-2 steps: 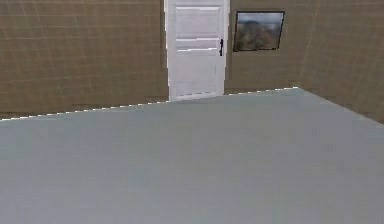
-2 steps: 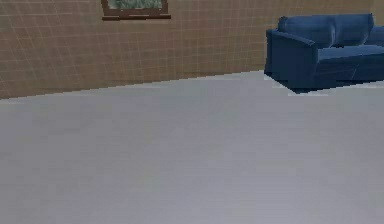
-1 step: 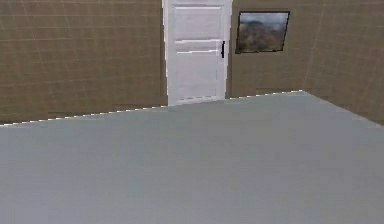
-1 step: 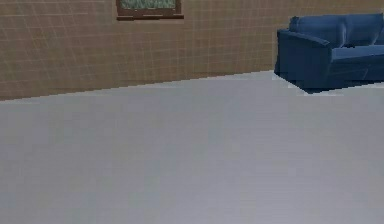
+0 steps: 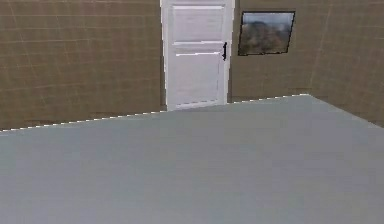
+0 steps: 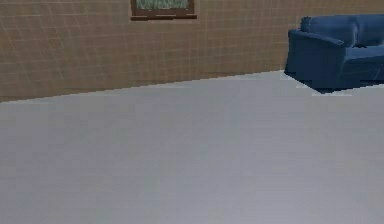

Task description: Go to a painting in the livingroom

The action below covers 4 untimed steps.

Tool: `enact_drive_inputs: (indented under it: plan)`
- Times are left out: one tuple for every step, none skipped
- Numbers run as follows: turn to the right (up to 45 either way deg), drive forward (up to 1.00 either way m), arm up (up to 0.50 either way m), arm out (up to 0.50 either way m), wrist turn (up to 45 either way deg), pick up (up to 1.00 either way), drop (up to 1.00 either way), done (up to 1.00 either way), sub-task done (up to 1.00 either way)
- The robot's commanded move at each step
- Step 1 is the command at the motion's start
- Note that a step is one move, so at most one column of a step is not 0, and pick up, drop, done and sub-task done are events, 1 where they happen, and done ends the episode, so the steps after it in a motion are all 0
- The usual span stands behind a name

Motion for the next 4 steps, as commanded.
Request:
enact_drive_inputs:
  plan:
    - [6.0,0.0,0.0,0.0,0.0,0.0,0.0,0.0,0.0]
    - [0.0,1.0,0.0,0.0,0.0,0.0,0.0,0.0,0.0]
    - [3.0,0.0,0.0,0.0,0.0,0.0,0.0,0.0,0.0]
    - [0.0,1.0,0.0,0.0,0.0,0.0,0.0,0.0,0.0]
